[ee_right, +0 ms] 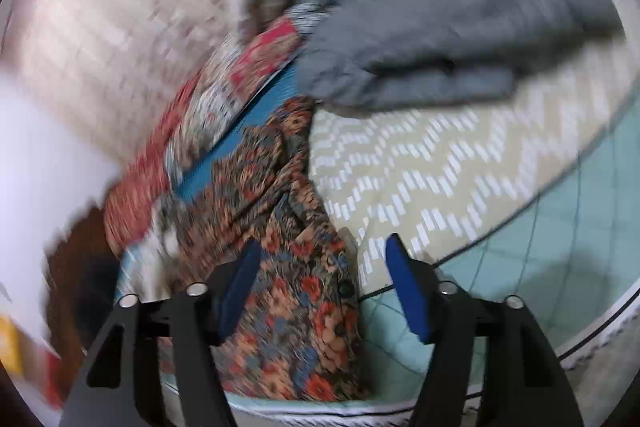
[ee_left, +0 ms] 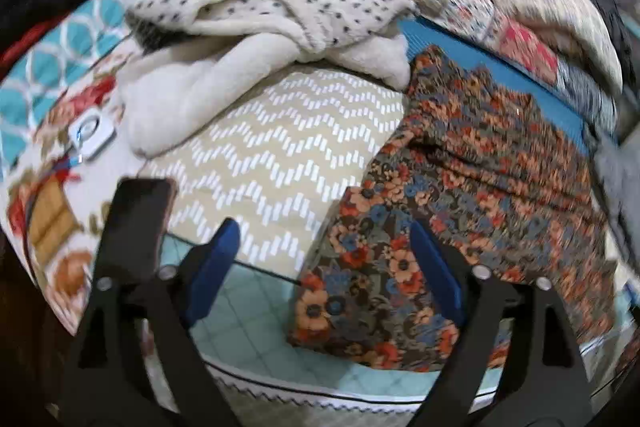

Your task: Fold large clothes

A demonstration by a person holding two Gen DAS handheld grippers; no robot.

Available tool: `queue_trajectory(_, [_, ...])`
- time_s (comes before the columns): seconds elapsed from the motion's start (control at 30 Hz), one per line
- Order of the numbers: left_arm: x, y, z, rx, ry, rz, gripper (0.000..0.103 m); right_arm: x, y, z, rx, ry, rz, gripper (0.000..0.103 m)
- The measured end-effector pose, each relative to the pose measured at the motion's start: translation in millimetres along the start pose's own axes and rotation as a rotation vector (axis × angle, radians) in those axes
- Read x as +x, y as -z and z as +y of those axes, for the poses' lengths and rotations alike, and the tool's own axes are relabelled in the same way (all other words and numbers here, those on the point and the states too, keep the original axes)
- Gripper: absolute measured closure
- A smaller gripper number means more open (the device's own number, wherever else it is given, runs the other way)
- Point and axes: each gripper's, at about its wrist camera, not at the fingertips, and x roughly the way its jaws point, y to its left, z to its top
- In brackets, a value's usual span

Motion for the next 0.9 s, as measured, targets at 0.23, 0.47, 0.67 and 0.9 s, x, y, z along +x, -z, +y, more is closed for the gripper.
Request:
queue_trajectory(0.23, [52.1,-5.7,-22.9,0.088,0.018,0.089,0.039,54.6,1.5,31.5,-0.268,0.189,0.145,0.081])
queue_trajectory(0.47, [26.5,-2.8,-32.4,0.115,0.021,-0.025,0.096,51.6,5.0,45.9,-0.285,0.126,0.088,0.025])
queue_trajectory(0.67, [-10.0,-16.2,-21.7,0.007,0.079,-0.155,0.096,17.0,-9.1,69.7,-0.332,0.029,-0.053,0.025])
queue_trajectory(0.9, [75.1,-57.3,-55.6,0.044,-0.011,-0.025,0.087,112.3,-38.9,58.2,-0.3,0.276,0.096,0.03])
